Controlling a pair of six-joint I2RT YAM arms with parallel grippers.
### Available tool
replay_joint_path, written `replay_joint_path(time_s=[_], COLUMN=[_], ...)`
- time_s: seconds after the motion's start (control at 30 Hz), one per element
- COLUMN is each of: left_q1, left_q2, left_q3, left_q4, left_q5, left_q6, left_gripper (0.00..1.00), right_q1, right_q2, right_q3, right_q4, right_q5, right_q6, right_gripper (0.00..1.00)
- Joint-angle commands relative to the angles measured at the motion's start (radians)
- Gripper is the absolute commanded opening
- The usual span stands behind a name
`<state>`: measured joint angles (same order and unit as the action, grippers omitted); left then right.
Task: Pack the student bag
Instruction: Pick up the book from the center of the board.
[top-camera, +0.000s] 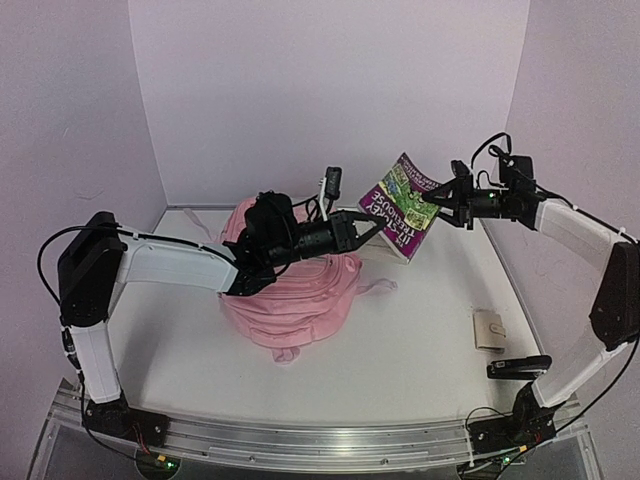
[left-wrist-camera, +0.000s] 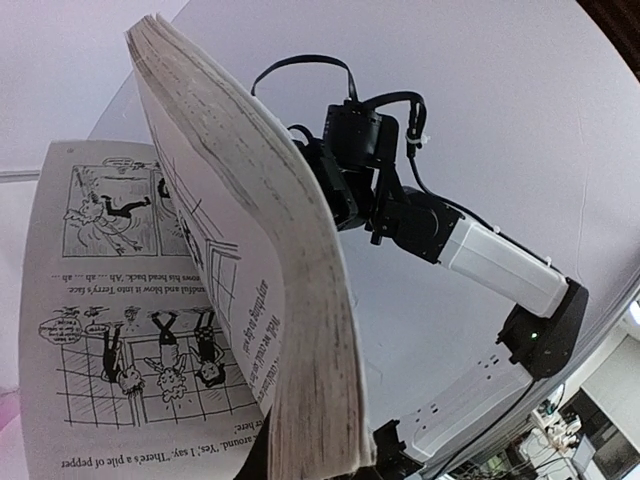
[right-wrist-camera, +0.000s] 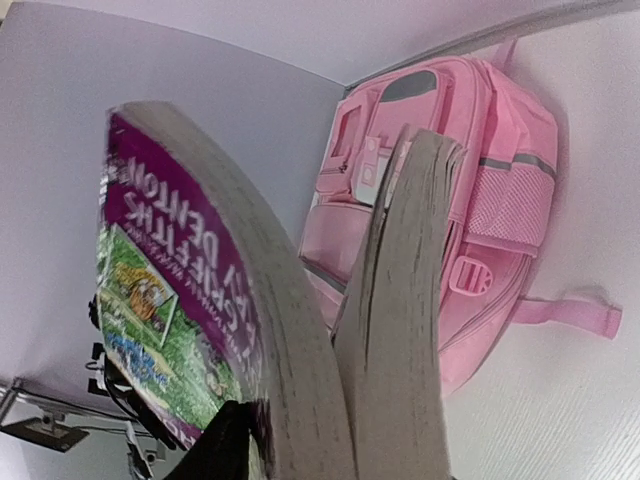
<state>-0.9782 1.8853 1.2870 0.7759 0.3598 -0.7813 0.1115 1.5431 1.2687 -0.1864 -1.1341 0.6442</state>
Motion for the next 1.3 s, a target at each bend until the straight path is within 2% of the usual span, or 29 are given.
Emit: replay_joint_path(time_s=[0.0,0.07,0.1,0.13,0.2,0.23,0.33,0.37,0.53,0.67,1.1,1.17,1.27], left_q1=[0.020,0.022,0.023,0.024,0.025,0.025,0.026,0.025,0.024,0.023,0.026,0.032,0.046], left_q2=[-0.053,-0.056,-0.062,-0.072,-0.093,-0.106,-0.122,-0.116,-0.041,0.007,0.059,0.061,0.057], left_q3=[-0.038,-0.053,-0.064,-0.077,-0.123,-0.151,-0.218,-0.224,-0.220,-0.183,-0.099,-0.099,-0.130], left_q4=[0.110,0.125,0.123,0.121,0.141,0.156,0.220,0.240,0.402,0.505,0.569,0.588,0.637], left_q5=[-0.035,-0.056,-0.079,-0.108,-0.167,-0.201,-0.244,-0.236,-0.180,-0.145,-0.170,-0.174,-0.202], left_q6=[-0.076,-0.083,-0.088,-0.093,-0.109,-0.124,-0.159,-0.179,-0.255,-0.272,-0.299,-0.304,-0.327], left_gripper=[0.07,0.21,0.37,0.47,0.71,0.80,0.97,0.99,1.00,1.00,1.00,0.97,0.85], right_q1=[0.019,0.019,0.018,0.018,0.018,0.019,0.018,0.019,0.040,0.070,0.162,0.175,0.182], right_q2=[-0.043,-0.037,-0.033,-0.028,-0.018,-0.013,0.009,0.017,0.042,0.046,0.046,0.047,0.045], right_q3=[0.088,0.114,0.126,0.136,0.164,0.179,0.222,0.236,0.237,0.224,0.163,0.151,0.136], right_q4=[0.099,0.109,0.118,0.135,0.164,0.173,0.239,0.264,0.406,0.435,0.519,0.523,0.526], right_q5=[-0.026,-0.005,0.006,0.021,0.045,0.059,0.093,0.099,0.115,0.121,0.080,0.078,0.072], right_q6=[0.029,0.048,0.060,0.078,0.109,0.126,0.183,0.205,0.327,0.352,0.410,0.405,0.399], right_gripper=[0.26,0.13,0.08,0.02,0.00,0.00,0.00,0.00,0.00,0.00,0.00,0.00,0.00])
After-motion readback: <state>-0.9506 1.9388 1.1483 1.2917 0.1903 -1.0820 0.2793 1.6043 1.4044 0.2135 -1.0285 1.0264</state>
